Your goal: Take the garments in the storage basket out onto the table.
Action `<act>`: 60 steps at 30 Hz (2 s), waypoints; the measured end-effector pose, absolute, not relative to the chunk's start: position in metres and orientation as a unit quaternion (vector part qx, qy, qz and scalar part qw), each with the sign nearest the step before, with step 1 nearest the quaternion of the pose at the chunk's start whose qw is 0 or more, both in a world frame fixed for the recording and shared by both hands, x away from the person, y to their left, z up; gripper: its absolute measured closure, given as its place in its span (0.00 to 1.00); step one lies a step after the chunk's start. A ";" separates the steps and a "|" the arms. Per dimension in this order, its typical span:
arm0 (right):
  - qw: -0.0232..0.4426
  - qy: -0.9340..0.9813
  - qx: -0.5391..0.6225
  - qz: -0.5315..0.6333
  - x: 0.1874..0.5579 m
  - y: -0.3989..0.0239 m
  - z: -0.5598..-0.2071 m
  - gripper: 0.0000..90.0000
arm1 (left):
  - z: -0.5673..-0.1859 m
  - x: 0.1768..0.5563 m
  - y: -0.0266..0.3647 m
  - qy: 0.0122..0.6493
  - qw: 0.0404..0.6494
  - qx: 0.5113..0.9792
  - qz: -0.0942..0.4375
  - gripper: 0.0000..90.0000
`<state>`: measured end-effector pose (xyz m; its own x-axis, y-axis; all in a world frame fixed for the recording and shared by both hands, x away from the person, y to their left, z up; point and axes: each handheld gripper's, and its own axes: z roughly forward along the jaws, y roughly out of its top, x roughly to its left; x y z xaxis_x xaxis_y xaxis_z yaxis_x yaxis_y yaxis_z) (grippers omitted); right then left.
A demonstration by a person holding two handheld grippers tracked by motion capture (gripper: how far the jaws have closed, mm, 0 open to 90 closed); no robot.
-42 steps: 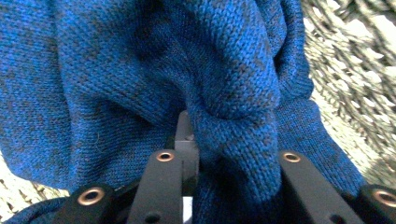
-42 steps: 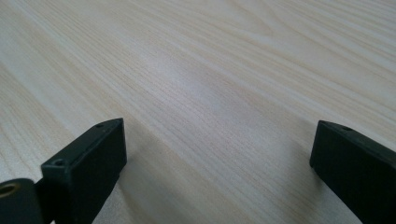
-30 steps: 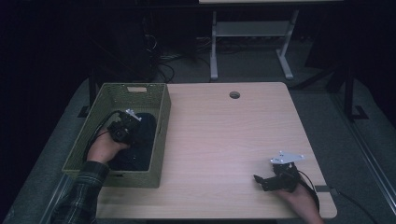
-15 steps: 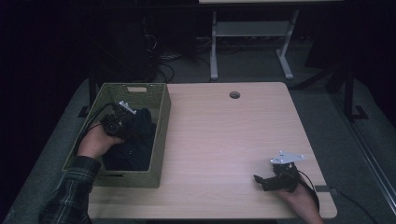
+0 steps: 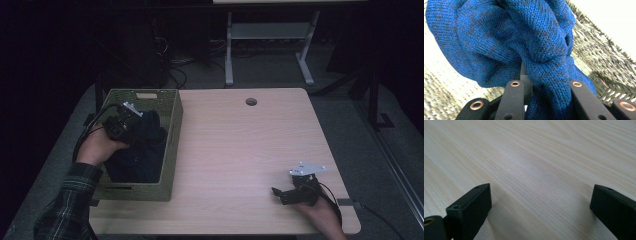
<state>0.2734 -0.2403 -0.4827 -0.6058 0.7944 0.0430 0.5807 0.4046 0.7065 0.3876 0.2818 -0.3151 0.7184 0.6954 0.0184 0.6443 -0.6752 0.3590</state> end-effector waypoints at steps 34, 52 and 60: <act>0.152 0.824 0.417 0.352 0.273 -0.240 -0.483 0.04 | -0.247 0.380 0.278 0.344 0.196 0.913 0.100 0.85; 0.152 0.824 0.417 0.352 0.273 -0.240 -0.483 0.04 | -0.222 0.374 0.249 0.313 0.211 0.921 0.098 0.85; 0.152 0.824 0.417 0.352 0.273 -0.240 -0.483 0.04 | -0.210 0.371 0.228 0.295 0.215 0.926 0.099 0.86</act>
<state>0.2733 -0.2403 -0.4827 -0.6060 0.7943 0.0432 0.5803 0.4042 0.7070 0.3710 0.2283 -0.2102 0.8066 0.5884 0.0564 0.5036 -0.7340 0.4556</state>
